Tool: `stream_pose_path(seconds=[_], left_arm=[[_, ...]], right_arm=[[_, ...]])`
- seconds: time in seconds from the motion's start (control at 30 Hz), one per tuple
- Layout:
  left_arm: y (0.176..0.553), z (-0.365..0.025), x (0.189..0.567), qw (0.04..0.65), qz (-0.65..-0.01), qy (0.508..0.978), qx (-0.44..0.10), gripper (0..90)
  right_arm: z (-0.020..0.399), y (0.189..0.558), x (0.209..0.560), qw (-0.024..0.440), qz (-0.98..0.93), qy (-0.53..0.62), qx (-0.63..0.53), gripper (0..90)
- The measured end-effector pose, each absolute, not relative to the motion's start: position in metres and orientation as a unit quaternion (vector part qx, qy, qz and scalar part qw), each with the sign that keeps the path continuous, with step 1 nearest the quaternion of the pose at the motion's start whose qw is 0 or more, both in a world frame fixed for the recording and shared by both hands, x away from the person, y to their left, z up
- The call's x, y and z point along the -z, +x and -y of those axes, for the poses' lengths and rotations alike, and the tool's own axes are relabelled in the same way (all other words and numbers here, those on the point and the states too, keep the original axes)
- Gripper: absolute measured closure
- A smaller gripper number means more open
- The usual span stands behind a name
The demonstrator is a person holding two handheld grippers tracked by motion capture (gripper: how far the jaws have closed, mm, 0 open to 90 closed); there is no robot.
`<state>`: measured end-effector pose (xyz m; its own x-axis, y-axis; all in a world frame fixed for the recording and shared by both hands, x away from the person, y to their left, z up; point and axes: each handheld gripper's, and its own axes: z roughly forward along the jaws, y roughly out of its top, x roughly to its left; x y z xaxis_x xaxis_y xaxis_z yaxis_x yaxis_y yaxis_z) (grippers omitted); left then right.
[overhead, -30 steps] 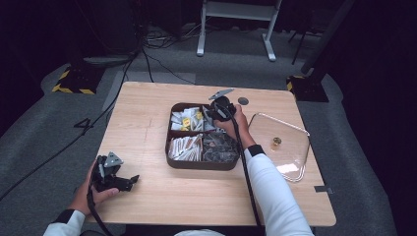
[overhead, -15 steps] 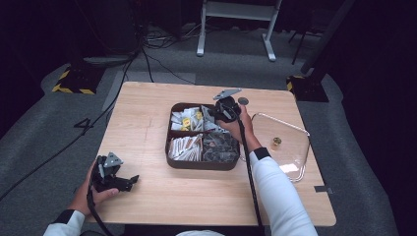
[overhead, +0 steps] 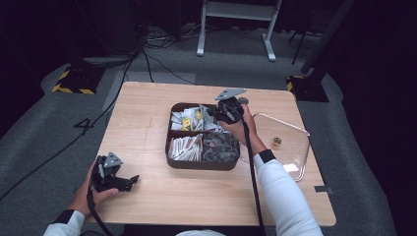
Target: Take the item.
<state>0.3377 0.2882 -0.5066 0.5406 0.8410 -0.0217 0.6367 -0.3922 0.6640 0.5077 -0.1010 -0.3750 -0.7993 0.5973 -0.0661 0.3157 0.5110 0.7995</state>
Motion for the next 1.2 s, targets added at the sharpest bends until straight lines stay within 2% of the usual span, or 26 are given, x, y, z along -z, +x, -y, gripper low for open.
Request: stream_pose_path(seconds=[1.2], left_arm=[[0.338,-0.288,0.507,0.316,-0.451,0.819,-0.162,0.5]], right_arm=[[0.153,0.449,0.371,0.136,-0.839,0.226,-0.476,90.0]])
